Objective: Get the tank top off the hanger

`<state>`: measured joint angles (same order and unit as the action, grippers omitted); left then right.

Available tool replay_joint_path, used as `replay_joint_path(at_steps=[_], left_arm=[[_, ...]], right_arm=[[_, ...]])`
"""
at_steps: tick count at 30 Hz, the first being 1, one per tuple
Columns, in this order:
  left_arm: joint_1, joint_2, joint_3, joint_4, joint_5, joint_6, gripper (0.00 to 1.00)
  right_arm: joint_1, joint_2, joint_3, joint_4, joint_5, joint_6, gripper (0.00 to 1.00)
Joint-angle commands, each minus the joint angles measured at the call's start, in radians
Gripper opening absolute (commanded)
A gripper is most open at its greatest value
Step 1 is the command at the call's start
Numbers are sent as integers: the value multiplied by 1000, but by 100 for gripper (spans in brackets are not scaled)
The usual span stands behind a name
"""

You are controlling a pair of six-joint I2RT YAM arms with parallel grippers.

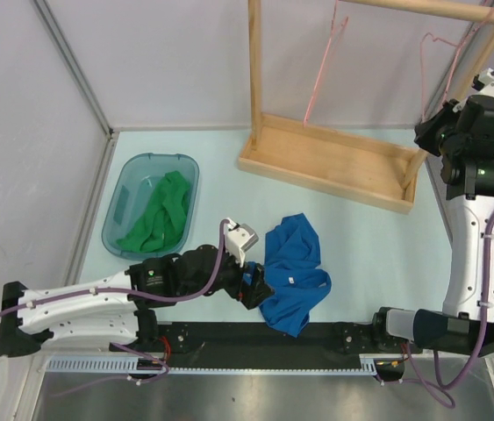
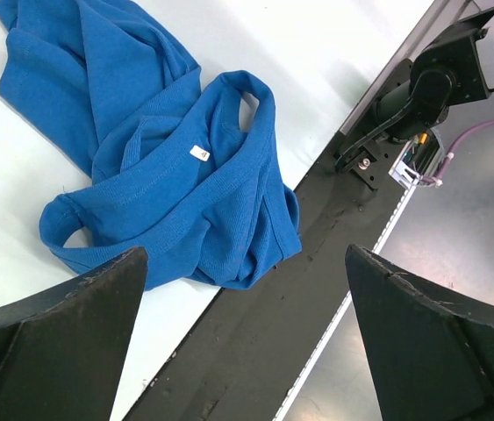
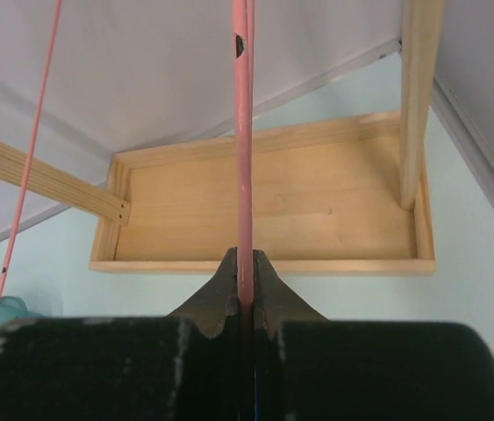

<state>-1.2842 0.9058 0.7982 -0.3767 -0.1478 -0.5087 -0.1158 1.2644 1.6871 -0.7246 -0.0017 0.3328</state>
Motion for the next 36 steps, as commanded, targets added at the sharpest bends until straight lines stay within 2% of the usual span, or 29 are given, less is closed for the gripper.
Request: replay_joint_path(at_steps=[1, 10, 11, 13, 14, 16, 17, 18, 25, 33, 36], left_arm=[[3, 10, 1, 4, -15, -16, 100], [5, 96, 33, 15, 2, -19, 99], [5, 100, 38, 15, 2, -19, 99], [3, 117, 41, 16, 5, -25, 99], [3, 122, 44, 16, 4, -25, 99], [3, 140, 47, 19, 1, -25, 99], [5, 151, 52, 19, -1, -25, 99], [3, 160, 56, 19, -4, -22, 99], [5, 361, 143, 16, 4, 36, 99], [5, 749, 297, -2, -114, 111, 99], [5, 867, 344, -1, -99, 110, 100]], right_arm=[[-64, -20, -21, -21, -145, 17, 0], [-81, -79, -110, -41, -152, -12, 0], [-82, -79, -109, -48, -149, -17, 15], [-82, -91, -109, -71, -136, -23, 37], [-81, -97, -110, -88, -130, -26, 59], [-82, -128, -118, -110, -97, -28, 76], [-81, -138, -121, -133, -68, -31, 92], [-81, -152, -124, -147, -52, -31, 99], [-53, -240, -78, -275, 58, -49, 100], [113, -315, -7, -364, 175, -38, 100], [148, -333, 11, -380, 164, -43, 99]])
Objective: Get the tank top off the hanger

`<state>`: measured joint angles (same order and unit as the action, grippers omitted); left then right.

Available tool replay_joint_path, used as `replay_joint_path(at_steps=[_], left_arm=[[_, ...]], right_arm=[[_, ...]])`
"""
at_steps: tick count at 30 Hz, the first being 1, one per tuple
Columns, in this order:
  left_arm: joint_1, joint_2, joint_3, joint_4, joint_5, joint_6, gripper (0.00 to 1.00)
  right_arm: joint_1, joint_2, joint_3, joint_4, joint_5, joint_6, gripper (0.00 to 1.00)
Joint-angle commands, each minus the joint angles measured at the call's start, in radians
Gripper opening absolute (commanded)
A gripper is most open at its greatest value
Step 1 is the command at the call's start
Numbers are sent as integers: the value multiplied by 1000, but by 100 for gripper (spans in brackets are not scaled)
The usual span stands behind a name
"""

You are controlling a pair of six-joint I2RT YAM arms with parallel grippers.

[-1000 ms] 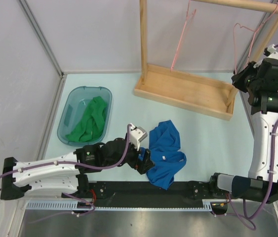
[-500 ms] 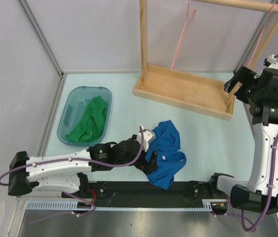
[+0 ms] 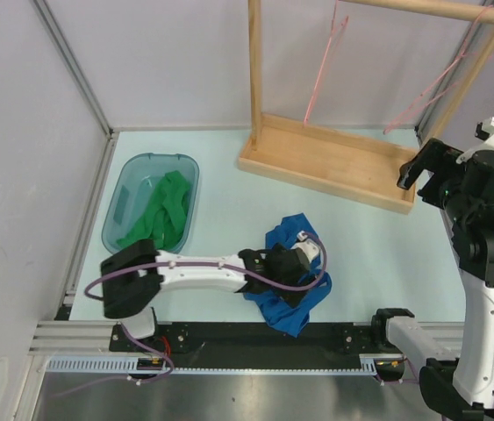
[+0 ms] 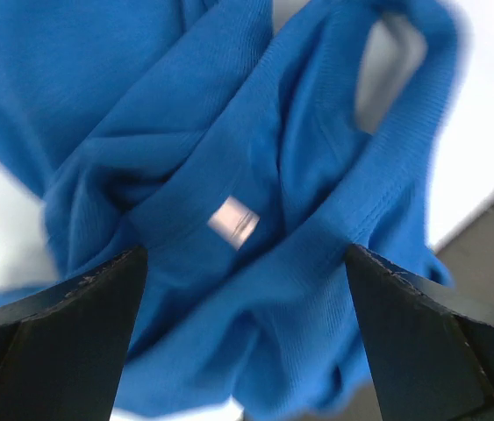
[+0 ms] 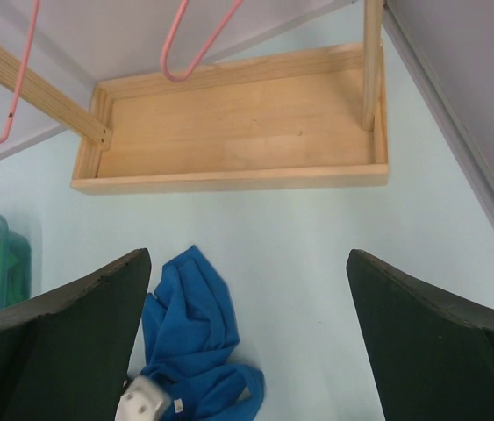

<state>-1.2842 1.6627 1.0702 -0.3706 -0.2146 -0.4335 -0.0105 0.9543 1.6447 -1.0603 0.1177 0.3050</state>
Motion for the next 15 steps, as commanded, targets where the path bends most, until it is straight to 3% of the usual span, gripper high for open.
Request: replay_joint_path(at_steps=[1, 3, 6, 7, 9, 11, 12, 15], left_arm=[[6, 129, 82, -5, -32, 32, 99], [6, 163, 76, 15, -34, 22, 99], [29, 175, 54, 38, -5, 22, 83], [43, 170, 41, 41, 10, 27, 66], [59, 154, 30, 45, 24, 38, 45], [88, 105, 19, 44, 44, 61, 33], [95, 80, 16, 39, 46, 67, 19], [141, -39, 31, 4, 58, 98, 0]], right_arm=[[46, -29, 56, -43, 25, -20, 100], [47, -49, 66, -40, -1, -26, 100], [47, -74, 92, -35, -39, -35, 100], [46, -81, 98, -29, -55, -38, 100], [46, -92, 122, -24, -76, -40, 100], [40, -107, 139, -17, -105, -41, 100], [40, -112, 153, -10, -108, -41, 100], [24, -129, 171, -1, -170, -47, 100]])
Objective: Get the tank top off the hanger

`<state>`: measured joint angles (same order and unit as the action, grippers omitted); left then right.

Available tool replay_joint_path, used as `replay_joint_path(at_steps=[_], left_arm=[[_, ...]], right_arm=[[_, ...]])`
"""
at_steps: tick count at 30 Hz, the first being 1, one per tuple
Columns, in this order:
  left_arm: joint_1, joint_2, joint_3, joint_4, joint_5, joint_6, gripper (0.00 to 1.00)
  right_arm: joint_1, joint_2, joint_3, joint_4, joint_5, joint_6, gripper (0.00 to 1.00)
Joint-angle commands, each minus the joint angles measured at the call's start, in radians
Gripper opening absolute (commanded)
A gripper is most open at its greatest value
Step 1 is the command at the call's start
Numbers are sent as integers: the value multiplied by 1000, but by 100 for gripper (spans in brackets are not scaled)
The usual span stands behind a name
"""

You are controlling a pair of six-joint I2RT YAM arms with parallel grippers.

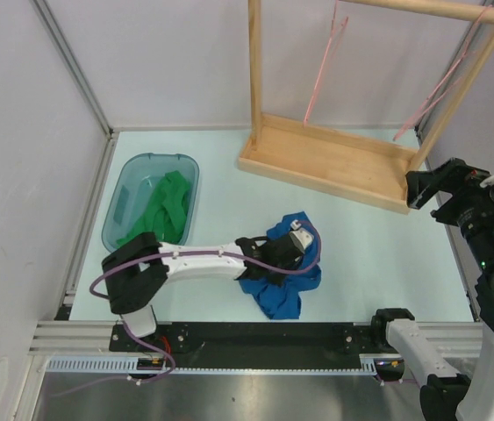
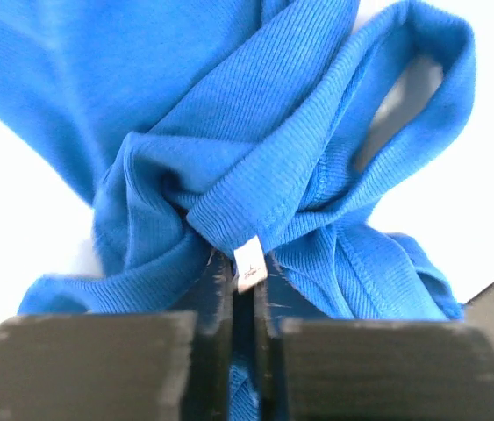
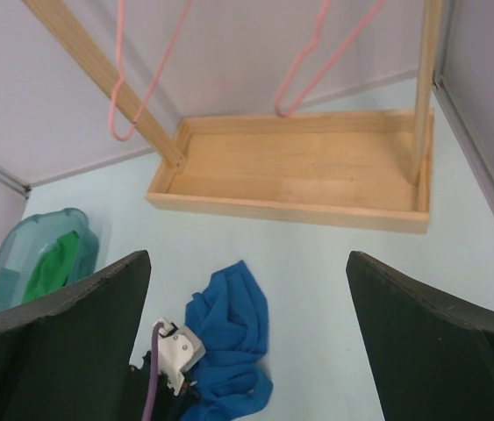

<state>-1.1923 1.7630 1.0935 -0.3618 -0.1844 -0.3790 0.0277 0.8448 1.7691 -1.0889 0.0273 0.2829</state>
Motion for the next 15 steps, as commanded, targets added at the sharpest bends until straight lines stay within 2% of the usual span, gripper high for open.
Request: replay_joint_path(at_steps=[1, 5, 8, 11, 12, 14, 15], left_arm=[[74, -213, 15, -37, 22, 49, 0], [166, -394, 84, -138, -53, 110, 0], [279, -513, 149, -216, -92, 166, 0], [437, -606, 201, -267, -84, 215, 0], [529, -628, 213, -273, -69, 222, 0], [620, -658, 223, -275, -34, 241, 0], [699, -678, 224, -273, 3, 244, 0]], right_arm=[[-20, -27, 49, 30, -87, -28, 100], [-46, -49, 49, 53, -110, -30, 100], [-54, -62, 50, 70, -132, -25, 100], [-61, -73, 41, 95, -162, -22, 100], [-64, -78, 36, 101, -177, -19, 100], [-71, -82, 32, 115, -190, -13, 100], [-72, -82, 30, 118, -204, -8, 100]])
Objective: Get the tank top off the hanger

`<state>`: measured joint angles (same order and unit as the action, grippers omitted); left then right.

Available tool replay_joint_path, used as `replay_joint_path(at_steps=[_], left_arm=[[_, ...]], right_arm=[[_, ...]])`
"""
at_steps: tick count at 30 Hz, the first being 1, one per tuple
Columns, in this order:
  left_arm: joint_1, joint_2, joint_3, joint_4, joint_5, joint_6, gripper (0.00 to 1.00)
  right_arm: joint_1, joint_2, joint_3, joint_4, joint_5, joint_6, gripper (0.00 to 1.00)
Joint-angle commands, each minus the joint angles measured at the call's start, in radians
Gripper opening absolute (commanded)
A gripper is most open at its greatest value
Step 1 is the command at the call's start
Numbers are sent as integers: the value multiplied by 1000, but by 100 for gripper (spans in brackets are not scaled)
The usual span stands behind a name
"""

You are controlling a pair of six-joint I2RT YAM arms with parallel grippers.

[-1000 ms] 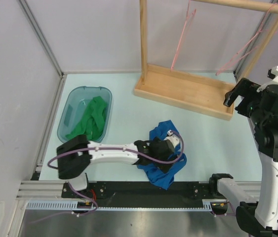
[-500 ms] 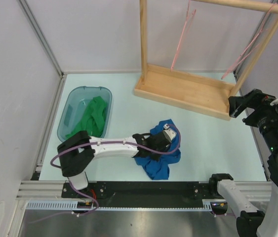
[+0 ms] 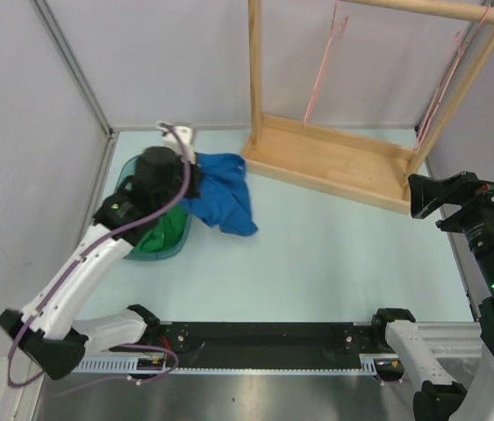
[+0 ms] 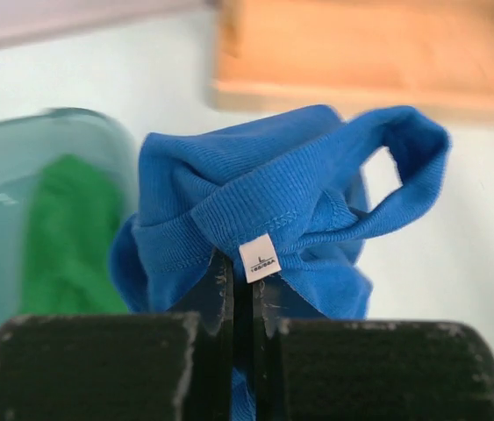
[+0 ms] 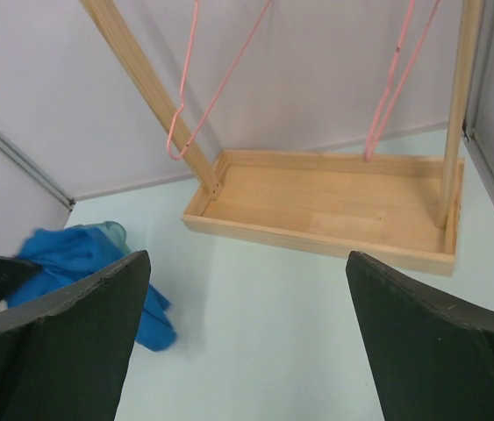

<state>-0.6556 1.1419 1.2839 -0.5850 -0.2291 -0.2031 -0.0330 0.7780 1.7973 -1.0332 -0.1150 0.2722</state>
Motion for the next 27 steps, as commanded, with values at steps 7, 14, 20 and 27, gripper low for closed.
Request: replay_joint_path(at_steps=[7, 14, 20, 27], left_arm=[[500, -21, -63, 5, 315, 47, 0], [652, 12, -185, 50, 260, -33, 0], [708, 12, -221, 71, 231, -45, 32], [720, -50, -230, 70, 140, -93, 97]], right_arm=[[-31, -17, -10, 73, -120, 4, 100], [-33, -22, -33, 71, -141, 2, 100], [-33, -23, -127, 67, -212, 21, 100], [-24, -26, -188, 45, -212, 5, 100]])
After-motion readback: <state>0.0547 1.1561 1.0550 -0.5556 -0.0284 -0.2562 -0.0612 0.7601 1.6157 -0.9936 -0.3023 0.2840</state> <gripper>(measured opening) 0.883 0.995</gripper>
